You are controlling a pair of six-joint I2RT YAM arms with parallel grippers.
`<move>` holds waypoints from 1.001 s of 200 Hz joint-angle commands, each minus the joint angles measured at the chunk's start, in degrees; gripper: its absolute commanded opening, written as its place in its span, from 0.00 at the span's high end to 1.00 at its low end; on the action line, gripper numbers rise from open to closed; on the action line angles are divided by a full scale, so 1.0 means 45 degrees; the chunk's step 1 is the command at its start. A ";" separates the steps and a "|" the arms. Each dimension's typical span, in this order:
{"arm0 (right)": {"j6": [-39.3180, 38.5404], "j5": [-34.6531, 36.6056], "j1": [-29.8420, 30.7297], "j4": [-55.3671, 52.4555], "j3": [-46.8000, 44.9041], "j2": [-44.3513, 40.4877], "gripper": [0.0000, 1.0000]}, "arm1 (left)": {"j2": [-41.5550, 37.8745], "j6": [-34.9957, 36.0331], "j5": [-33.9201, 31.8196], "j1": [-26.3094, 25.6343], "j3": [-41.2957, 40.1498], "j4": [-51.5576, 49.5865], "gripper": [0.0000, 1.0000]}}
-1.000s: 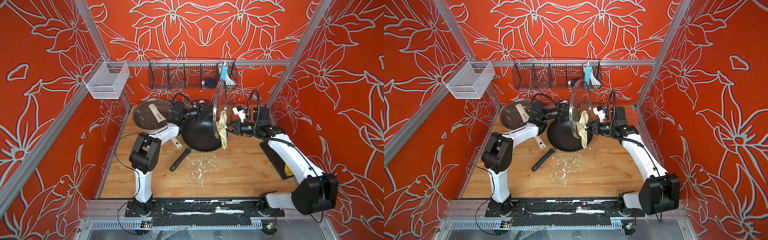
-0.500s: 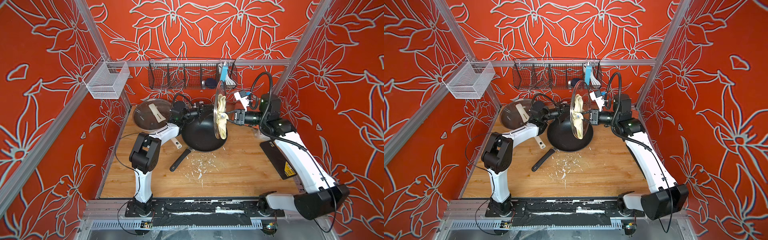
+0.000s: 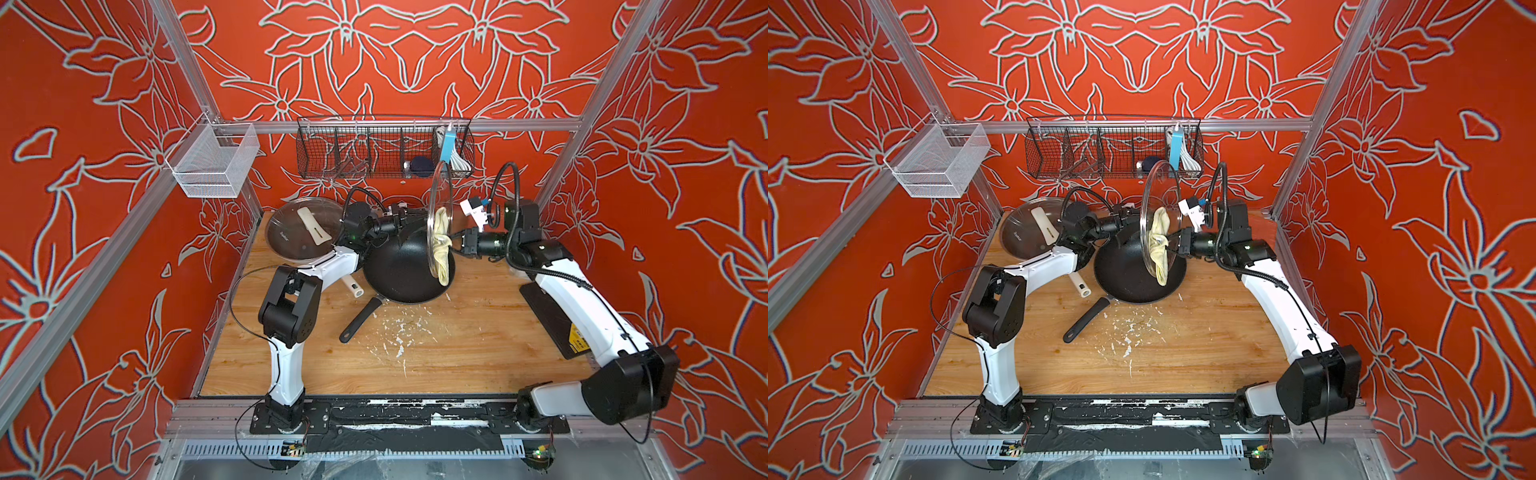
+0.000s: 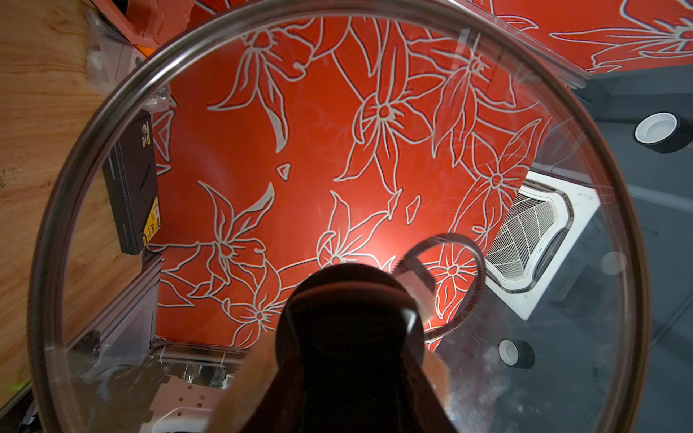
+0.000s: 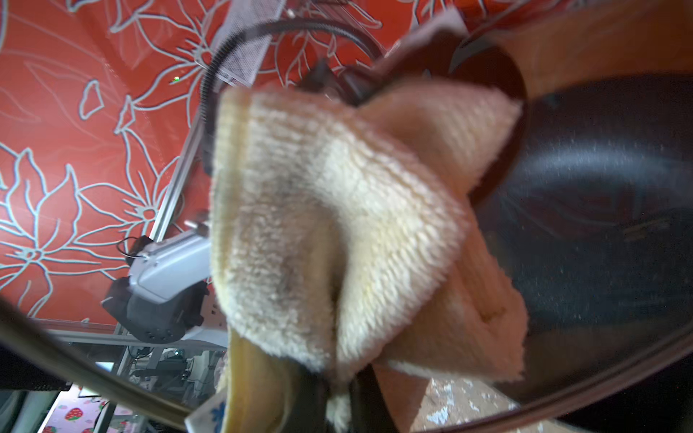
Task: Wipe the pot lid with a cloth
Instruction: Wipe the pot lid.
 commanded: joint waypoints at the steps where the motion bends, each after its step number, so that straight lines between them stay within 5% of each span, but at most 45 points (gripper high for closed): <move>1: 0.0540 -0.0398 0.0153 0.0952 0.1828 0.0442 1.00 | -0.0387 -0.0858 -0.0232 -0.0097 0.0627 0.1877 1.00; 36: 0.0623 0.0175 0.0106 0.0780 0.3231 0.1282 1.00 | -0.0410 -0.0821 -0.0188 -0.0097 0.0598 0.1906 1.00; 121: 0.0526 0.1290 -0.0415 0.1190 0.0263 0.1579 1.00 | -0.0441 -0.0835 -0.0053 -0.0095 0.0759 0.2082 1.00; 200: 0.2005 0.0676 -0.0153 0.2076 0.4563 0.2384 1.00 | -0.0372 -0.0682 0.0086 -0.0107 0.0695 0.2107 1.00</move>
